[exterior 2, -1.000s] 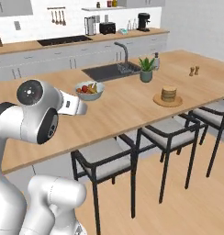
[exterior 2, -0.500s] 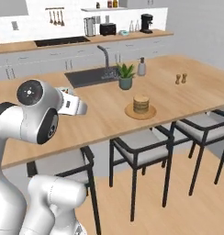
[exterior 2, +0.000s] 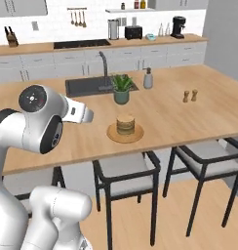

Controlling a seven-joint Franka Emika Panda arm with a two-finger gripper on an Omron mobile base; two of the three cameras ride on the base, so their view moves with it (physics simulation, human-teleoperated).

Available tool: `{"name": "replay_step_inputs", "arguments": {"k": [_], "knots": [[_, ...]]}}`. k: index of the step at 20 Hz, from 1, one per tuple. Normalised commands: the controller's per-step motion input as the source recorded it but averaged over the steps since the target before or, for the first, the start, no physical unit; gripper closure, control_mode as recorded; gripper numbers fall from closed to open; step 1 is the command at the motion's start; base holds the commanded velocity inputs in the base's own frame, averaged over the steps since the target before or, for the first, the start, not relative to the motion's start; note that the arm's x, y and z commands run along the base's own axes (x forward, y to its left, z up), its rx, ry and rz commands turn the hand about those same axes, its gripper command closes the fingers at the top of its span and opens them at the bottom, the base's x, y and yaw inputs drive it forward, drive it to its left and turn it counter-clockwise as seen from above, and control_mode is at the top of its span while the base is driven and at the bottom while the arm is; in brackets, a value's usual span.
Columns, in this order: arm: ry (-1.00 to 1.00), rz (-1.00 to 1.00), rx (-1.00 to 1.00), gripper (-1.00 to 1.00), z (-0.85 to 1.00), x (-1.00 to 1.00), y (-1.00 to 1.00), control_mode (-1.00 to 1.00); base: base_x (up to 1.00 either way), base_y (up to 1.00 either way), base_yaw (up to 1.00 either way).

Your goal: Take the strawberry from the fridge and place it on top of the pancake, located on the dining counter.

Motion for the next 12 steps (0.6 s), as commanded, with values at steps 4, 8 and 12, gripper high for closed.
{"name": "replay_step_inputs", "arguments": {"k": [4,8,12], "knots": [[0.00,0.00,0.00,1.00,0.00,0.00,0.00,1.00,0.58,-1.00,0.37],[0.00,0.00,0.00,1.00,0.00,0.00,0.00,1.00,0.75,-0.94,0.42],[0.00,0.00,0.00,1.00,0.00,0.00,0.00,1.00,0.85,-0.45,0.44]]}}
